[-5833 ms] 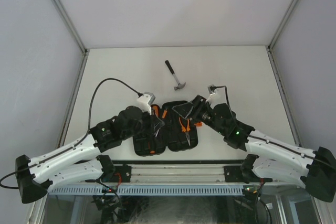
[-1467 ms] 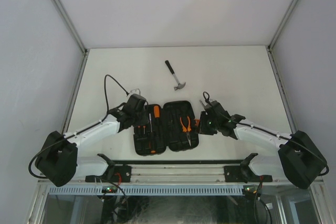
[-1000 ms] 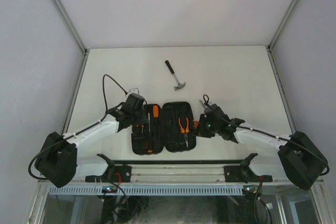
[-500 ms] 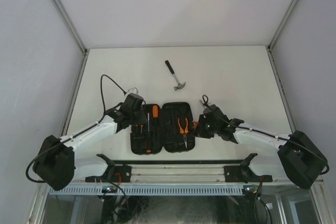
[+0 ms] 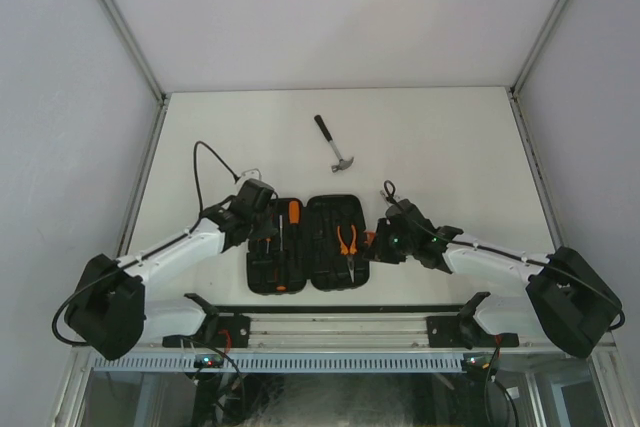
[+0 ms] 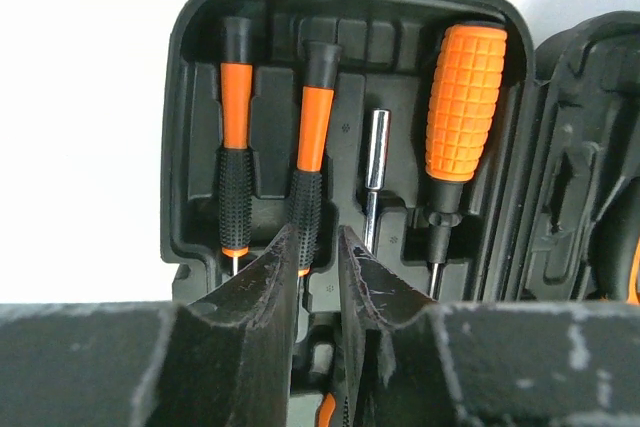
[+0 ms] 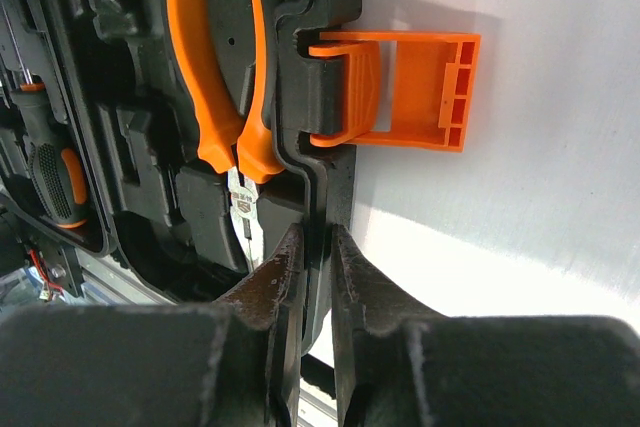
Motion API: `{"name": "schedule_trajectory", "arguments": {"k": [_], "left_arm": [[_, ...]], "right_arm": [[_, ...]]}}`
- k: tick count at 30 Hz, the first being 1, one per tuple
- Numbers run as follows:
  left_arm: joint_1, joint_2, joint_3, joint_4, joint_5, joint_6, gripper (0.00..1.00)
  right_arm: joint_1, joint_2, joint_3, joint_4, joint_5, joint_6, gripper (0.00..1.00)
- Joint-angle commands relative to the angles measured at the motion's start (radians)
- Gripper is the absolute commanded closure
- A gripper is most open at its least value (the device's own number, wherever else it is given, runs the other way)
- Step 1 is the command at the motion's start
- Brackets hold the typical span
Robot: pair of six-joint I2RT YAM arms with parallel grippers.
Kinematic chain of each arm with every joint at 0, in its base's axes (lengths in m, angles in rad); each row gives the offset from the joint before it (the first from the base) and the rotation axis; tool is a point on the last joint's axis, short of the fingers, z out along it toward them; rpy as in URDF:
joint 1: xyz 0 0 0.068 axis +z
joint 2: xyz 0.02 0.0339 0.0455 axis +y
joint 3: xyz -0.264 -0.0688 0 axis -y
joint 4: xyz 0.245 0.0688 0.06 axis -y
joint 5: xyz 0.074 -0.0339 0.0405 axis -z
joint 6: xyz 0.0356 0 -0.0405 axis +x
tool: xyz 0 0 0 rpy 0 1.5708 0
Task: Sort the tools into containers
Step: Place the screwdriver in the storage box.
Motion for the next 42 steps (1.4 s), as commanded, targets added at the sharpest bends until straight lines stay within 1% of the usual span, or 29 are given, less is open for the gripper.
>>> {"name": "schedule_trajectory", "arguments": {"k": [1,9,14,17,21,28,42], "left_arm": [[0.008,0.031,-0.001,0.027,0.004,0.026,0.74],[0.008,0.071,0.003,0.048,0.026,0.029,0.78],[0.008,0.077,0.016,0.037,0.015,0.028,0.80],[0.008,0.066,0.024,0.011,-0.008,0.024,0.79],[0.008,0.045,0.029,-0.012,-0.030,0.024,0.76],[0.009,0.044,0.041,-0.013,-0.037,0.028,0.76],[0.012,0.098,0.046,-0.002,-0.039,0.035,0.81]], "right_arm": [[0.013,0.022,-0.002,0.052,-0.030,0.013,0.93],[0.015,0.026,-0.002,0.060,-0.034,0.013,0.94],[0.013,0.026,-0.003,0.055,-0.033,0.010,0.94],[0.013,0.026,-0.003,0.056,-0.033,0.009,0.94],[0.013,0.030,-0.003,0.059,-0.035,0.006,0.94],[0.013,0.039,-0.003,0.061,-0.038,0.005,0.94],[0.013,0.036,-0.002,0.053,-0.039,-0.002,0.94]]}}
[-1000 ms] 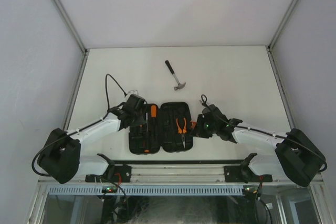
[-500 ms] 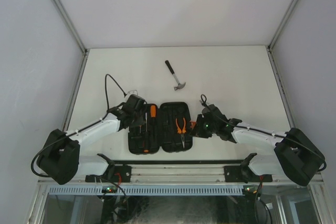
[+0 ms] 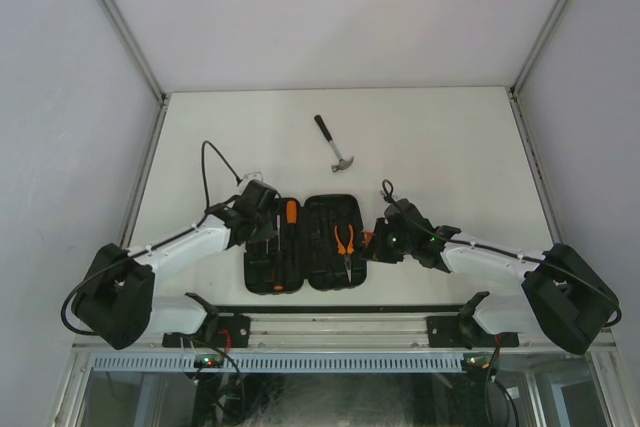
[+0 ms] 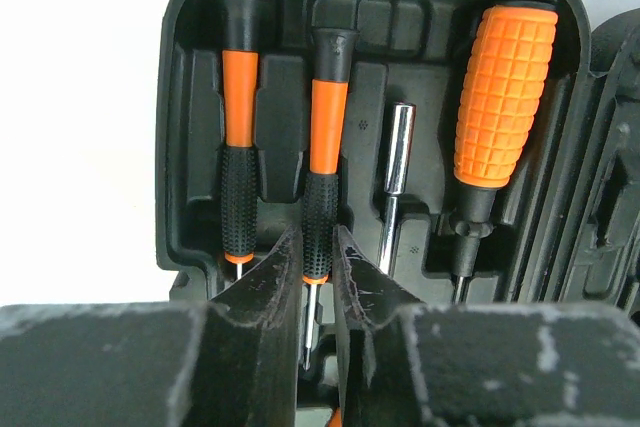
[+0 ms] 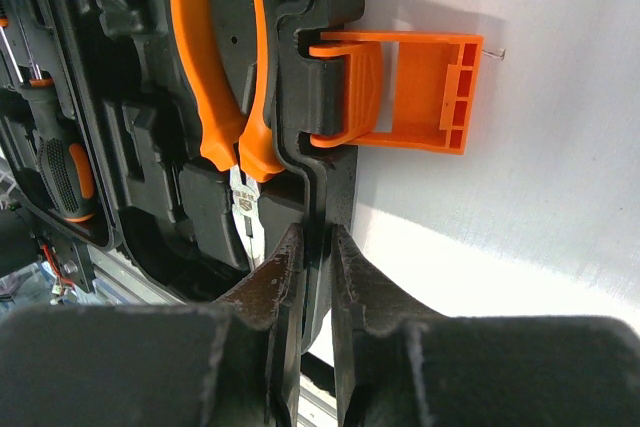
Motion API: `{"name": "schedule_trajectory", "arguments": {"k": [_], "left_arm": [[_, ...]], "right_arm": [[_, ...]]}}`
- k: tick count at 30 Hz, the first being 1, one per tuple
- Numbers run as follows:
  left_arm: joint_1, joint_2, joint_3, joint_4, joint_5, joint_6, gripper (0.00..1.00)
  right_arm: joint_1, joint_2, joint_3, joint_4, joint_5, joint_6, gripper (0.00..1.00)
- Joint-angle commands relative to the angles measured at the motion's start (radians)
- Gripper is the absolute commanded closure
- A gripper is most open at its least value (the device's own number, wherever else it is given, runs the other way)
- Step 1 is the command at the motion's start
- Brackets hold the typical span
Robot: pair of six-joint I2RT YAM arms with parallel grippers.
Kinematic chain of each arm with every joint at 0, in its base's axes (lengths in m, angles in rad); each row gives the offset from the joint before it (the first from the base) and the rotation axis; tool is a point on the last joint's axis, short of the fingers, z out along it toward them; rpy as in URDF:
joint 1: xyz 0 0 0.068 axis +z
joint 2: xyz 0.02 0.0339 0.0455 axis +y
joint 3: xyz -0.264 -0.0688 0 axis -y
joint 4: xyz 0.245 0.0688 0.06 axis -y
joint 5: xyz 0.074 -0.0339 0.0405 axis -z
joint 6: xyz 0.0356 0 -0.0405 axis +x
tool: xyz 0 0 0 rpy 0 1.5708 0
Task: Sort the tools into containers
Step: Place the screwdriver in the storage box.
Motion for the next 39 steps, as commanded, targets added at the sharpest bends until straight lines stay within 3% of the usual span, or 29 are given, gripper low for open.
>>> {"name": "schedule_trajectory", "arguments": {"k": [1,14,22,39], "left_arm": [[0.009,0.023,0.048,0.003,-0.021,0.017,0.82],[0.026,0.075,0.083,0.010,-0.018,0.031,0.86],[0.026,0.127,0.094,-0.016,0.008,0.055,1.00],[0.026,0.271,0.093,-0.066,0.080,0.054,1.00]], "right_arm": [[0.013,0.010,-0.002,0.012,-0.012,-0.012,0.94],[0.009,0.006,-0.003,-0.001,-0.011,-0.021,0.96],[0.009,0.004,-0.002,-0.007,-0.004,-0.025,0.96],[0.008,0.018,-0.003,0.002,-0.013,-0.033,0.97]]}}
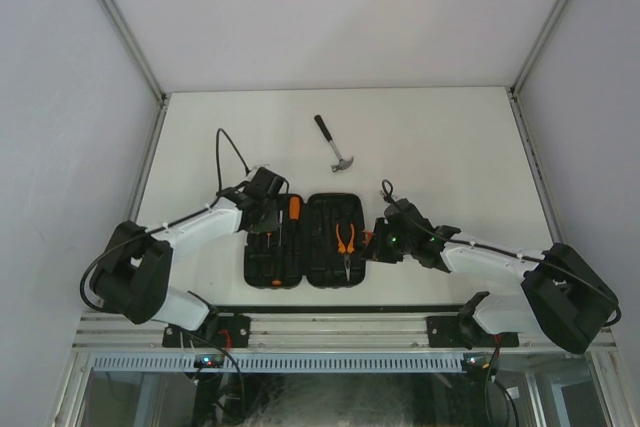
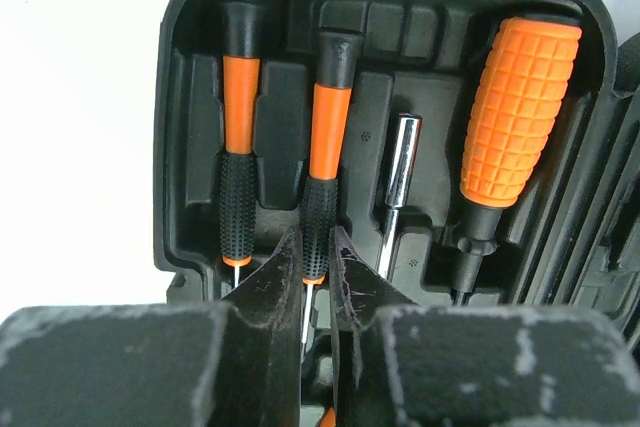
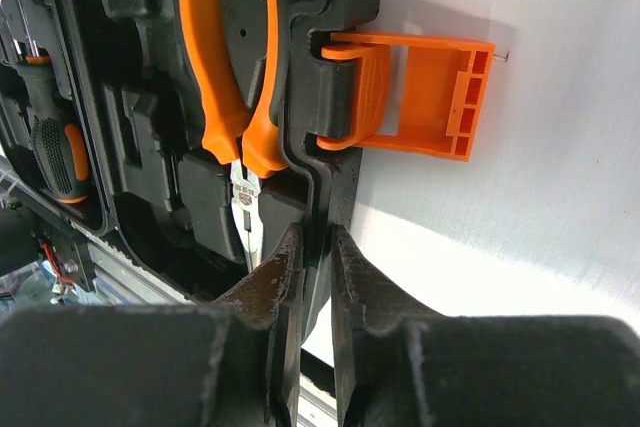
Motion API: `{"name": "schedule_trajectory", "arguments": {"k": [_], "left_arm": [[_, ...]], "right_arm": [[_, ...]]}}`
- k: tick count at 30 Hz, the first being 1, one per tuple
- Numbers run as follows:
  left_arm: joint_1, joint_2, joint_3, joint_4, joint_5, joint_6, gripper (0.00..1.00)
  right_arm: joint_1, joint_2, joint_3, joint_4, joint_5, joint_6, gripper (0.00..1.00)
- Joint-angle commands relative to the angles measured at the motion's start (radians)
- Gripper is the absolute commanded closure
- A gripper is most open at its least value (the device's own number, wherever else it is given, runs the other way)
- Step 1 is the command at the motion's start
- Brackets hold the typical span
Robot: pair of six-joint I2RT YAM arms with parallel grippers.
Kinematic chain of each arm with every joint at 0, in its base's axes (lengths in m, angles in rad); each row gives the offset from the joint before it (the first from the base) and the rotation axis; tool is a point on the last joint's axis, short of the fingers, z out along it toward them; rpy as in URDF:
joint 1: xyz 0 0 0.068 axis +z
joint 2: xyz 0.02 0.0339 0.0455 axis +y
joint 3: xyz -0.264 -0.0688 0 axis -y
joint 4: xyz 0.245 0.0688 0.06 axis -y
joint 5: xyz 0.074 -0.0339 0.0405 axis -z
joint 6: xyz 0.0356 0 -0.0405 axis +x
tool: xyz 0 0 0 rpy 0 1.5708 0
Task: Sort the tools into containers
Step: Place the screwdriver in the storage box.
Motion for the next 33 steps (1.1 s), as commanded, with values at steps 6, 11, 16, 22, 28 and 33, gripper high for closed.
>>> {"name": "schedule_trajectory", "arguments": {"k": [6,11,16,22,28,33], "left_arm": [[0.011,0.187,-0.079,0.042,0.107,-0.010,1.00],[0.011,0.213,-0.099,0.064,0.117,-0.019,1.00],[0.011,0.262,-0.098,0.072,0.131,-0.018,1.00],[0.010,0.247,-0.118,0.078,0.133,-0.019,1.00],[0.010,0.116,-0.126,0.021,0.115,-0.018,1.00],[0.011,0.045,-0.088,-0.038,0.126,-0.001,0.99]], "right_arm": [[0.009,0.011,-0.003,-0.010,-0.006,-0.033,0.97],[0.007,0.016,-0.002,-0.007,-0.008,-0.034,0.97],[0.007,0.022,-0.004,-0.002,-0.013,-0.034,0.97],[0.007,0.011,-0.002,-0.018,-0.005,-0.037,0.97],[0.003,-0.016,-0.003,-0.038,0.013,-0.042,0.97],[-0.002,-0.024,-0.003,-0.055,0.021,-0.050,0.97]]}}
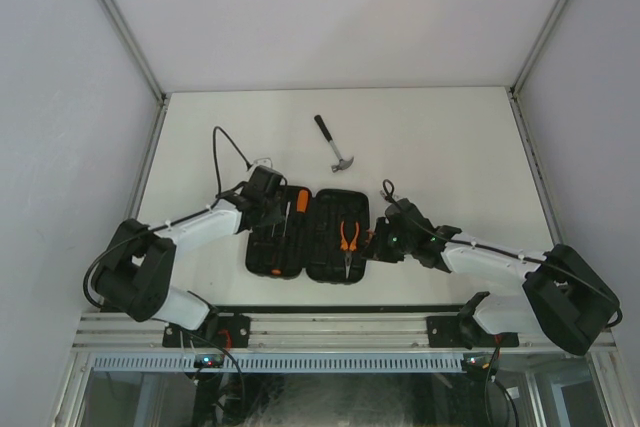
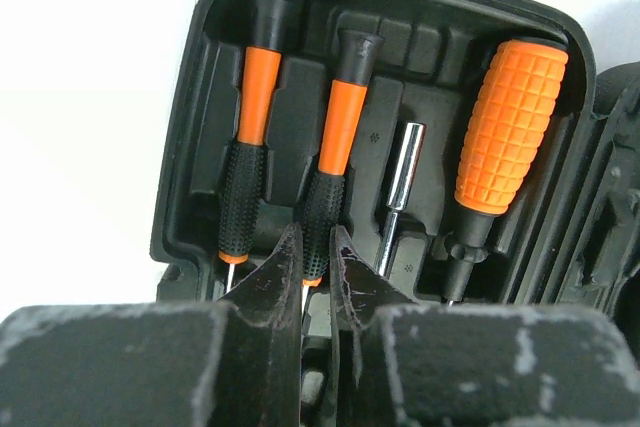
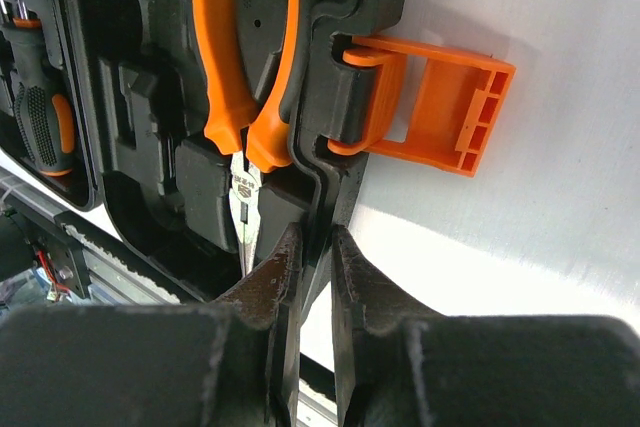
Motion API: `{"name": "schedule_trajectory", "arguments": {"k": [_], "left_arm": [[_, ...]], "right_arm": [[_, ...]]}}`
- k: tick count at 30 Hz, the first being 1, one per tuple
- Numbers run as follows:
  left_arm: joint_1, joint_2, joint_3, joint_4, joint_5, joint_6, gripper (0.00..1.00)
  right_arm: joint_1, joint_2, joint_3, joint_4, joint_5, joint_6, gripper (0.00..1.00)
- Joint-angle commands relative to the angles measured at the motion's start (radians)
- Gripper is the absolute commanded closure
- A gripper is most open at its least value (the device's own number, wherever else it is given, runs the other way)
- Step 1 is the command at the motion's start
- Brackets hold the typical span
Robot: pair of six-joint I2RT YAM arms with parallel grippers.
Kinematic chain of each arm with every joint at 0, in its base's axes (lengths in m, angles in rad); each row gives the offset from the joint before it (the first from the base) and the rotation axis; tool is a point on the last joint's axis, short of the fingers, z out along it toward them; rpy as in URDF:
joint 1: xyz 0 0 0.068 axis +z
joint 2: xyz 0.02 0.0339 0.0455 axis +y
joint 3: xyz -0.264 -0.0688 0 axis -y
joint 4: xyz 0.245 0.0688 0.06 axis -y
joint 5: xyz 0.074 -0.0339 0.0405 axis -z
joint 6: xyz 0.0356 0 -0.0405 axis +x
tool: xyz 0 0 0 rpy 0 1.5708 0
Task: Sort the tools into containers
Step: Place the screwdriver in the storage box.
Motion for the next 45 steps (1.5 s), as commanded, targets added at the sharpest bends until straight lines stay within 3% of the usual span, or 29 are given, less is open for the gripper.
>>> {"name": "schedule_trajectory", "arguments": {"k": [1,12,20,26,33,45], "left_arm": [[-0.002,0.027,-0.041,-0.236,0.108,-0.024,0.95],[-0.003,-0.010,0.025,-0.306,0.057,-0.024,0.68],[0.000,-0.072,0.115,-0.381,0.000,-0.008,0.57],[0.000,-0.118,0.144,-0.379,0.024,0.006,0.57],[0.000,-0.090,0.138,-0.362,0.026,0.007,0.78],[0.001,-0.034,0.160,-0.311,0.040,0.025,0.78]], "right_arm": [[-0.001,-0.018,-0.003,-0.047,0.004,-0.050,0.97],[-0.002,-0.025,-0.003,-0.058,0.014,-0.051,0.97],[-0.001,-0.018,-0.003,-0.046,0.007,-0.048,0.97],[-0.001,-0.023,-0.003,-0.052,0.011,-0.049,0.97],[0.000,-0.017,-0.002,-0.046,0.006,-0.048,0.97],[0.000,-0.006,-0.003,-0.042,0.003,-0.049,0.97]]}}
